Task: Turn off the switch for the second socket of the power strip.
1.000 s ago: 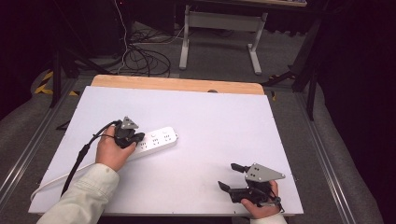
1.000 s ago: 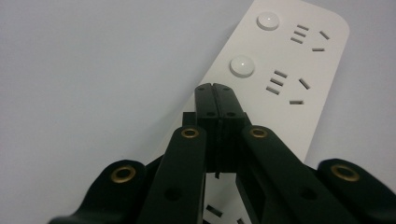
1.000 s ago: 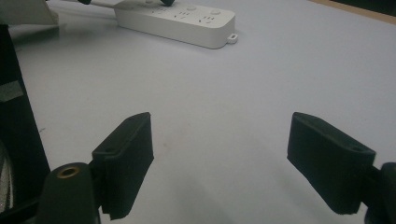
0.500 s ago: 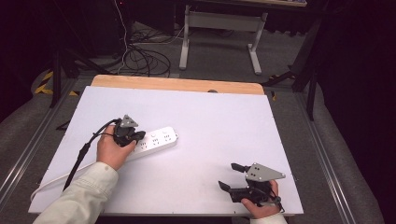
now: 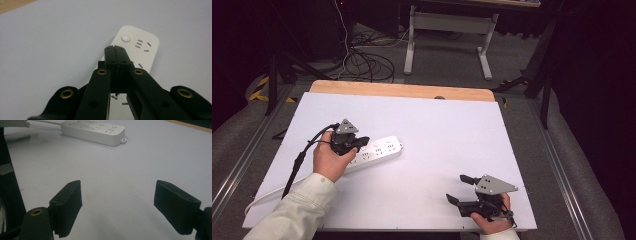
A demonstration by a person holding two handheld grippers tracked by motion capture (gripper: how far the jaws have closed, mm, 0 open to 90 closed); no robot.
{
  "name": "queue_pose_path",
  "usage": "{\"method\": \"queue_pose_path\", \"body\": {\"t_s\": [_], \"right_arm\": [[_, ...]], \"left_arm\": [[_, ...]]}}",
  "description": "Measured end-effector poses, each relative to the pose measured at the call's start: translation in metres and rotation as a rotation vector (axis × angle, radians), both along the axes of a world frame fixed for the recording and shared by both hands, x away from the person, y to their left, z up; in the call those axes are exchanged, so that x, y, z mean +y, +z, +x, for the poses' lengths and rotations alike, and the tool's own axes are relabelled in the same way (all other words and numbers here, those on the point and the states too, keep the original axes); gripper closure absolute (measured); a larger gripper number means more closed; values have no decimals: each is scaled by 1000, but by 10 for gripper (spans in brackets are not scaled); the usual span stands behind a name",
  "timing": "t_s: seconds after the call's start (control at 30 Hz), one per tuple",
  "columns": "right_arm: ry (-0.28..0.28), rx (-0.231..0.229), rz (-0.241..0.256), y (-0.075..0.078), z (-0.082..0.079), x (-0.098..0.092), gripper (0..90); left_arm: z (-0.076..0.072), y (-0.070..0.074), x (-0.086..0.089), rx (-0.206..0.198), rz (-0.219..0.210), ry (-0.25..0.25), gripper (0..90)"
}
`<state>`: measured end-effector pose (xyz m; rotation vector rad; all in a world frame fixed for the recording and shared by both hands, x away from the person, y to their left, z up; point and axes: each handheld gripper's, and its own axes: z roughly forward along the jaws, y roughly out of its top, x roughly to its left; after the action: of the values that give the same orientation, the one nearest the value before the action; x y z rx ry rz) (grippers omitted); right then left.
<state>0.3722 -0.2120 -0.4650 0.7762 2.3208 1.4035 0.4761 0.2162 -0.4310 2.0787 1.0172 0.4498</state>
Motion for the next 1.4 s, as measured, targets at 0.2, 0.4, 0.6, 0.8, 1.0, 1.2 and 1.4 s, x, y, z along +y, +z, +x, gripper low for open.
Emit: {"method": "queue_pose_path", "body": {"t_s": [0.2,0.4,0.6,0.8,1.0,1.2,1.4], "right_arm": [[-1,1,-1,0,0,0,229],[-3,2,0,0,0,0,229],[-3,3,2,0,0,0,228],[-2,5,2,0,0,0,228],[-3,1,1,0,0,0,228],[-5,1,2,0,0,0,228],[-3,1,4,0,0,0,228]], "left_arm": [[-3,9,6,-29,-22,-1,900],[-9,17,7,-28,-44,-10,900],[-13,22,11,-19,-70,-35,798],[-24,33,13,-59,-111,-59,669],[-36,42,17,-105,-133,-68,466],[-53,50,16,-156,-169,-105,297],[-71,54,18,-192,-175,-151,206]]}}
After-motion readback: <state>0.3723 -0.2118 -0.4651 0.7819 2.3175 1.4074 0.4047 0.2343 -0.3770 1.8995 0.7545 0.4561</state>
